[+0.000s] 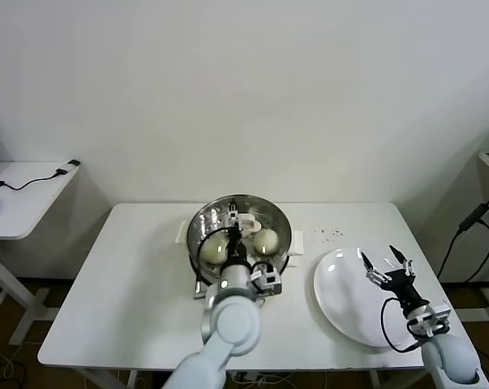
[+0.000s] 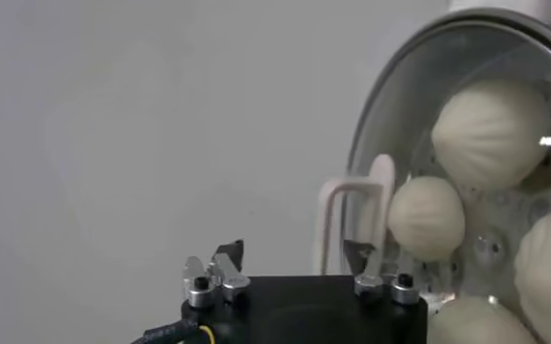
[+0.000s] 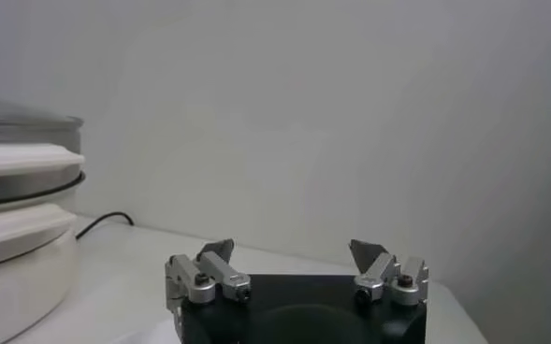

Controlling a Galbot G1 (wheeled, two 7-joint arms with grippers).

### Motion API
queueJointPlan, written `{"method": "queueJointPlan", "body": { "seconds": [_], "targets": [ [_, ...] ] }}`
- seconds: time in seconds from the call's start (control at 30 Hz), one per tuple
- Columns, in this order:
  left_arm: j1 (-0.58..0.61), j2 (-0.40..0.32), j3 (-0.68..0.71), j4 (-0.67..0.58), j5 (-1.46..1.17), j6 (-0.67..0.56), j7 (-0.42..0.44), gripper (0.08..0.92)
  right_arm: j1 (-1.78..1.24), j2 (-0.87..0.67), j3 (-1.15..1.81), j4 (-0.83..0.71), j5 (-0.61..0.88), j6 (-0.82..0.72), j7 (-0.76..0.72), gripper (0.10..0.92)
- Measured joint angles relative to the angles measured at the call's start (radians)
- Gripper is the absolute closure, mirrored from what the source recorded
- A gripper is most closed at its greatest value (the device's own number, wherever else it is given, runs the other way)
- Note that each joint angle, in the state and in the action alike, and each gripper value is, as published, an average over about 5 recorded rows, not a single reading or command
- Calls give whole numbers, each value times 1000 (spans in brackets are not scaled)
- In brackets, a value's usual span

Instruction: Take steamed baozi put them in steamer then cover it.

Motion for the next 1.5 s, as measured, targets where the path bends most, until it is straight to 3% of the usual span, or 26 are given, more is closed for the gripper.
{"method": "queueJointPlan", "body": {
  "seconds": [0.17, 0.43, 0.83, 1.17, 1.5],
  "targets": [
    [29, 33, -4, -76, -30, 0, -5, 188, -1, 2, -1, 4, -10, -11, 11, 203],
    [109, 114, -43, -196, -173, 0, -60, 177, -3, 2, -3, 25, -43, -39, 37, 203],
    [290, 193, -252, -305, -575, -26, -307, 177, -9, 21, -6, 74, -64, -61, 67, 203],
    [458, 158, -544, -309, -1070, -343, -434, 177, -29, 49, -15, 131, -80, -56, 78, 203],
    [576, 74, -759, -266, -1454, -580, -442, 177, -59, 75, -2, 171, -95, -63, 80, 203]
  ]
}}
